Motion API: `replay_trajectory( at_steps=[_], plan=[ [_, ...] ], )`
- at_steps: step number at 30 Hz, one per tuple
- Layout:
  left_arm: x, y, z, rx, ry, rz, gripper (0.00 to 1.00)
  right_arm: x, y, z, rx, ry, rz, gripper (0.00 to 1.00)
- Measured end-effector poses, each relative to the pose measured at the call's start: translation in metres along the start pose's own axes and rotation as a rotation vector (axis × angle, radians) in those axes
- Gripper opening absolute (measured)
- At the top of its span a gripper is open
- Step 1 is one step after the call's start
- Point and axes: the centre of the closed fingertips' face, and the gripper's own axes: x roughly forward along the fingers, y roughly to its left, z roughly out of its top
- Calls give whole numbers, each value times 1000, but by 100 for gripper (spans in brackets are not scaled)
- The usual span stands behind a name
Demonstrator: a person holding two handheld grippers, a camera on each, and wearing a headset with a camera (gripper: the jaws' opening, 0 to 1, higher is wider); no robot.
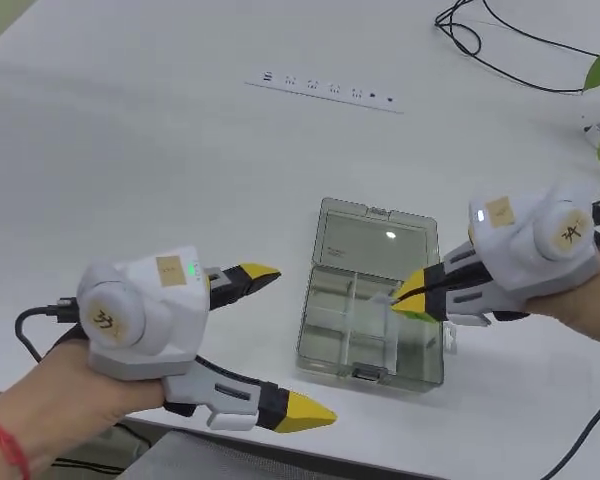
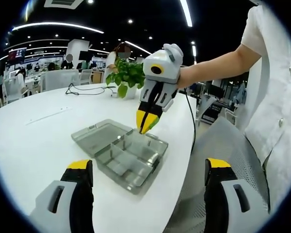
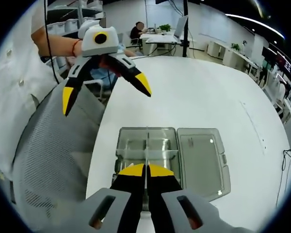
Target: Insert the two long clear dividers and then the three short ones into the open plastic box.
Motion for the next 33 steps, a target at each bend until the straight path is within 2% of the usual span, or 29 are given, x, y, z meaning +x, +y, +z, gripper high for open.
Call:
replay_trajectory(
  at_steps=[16, 33],
  plan=[
    [0, -2, -3, -5, 7, -6, 98, 12, -6, -2, 8, 13, 11, 2],
    [0, -2, -5, -8, 6, -8, 97, 39, -4, -19, -12, 141, 41, 2]
  ],
)
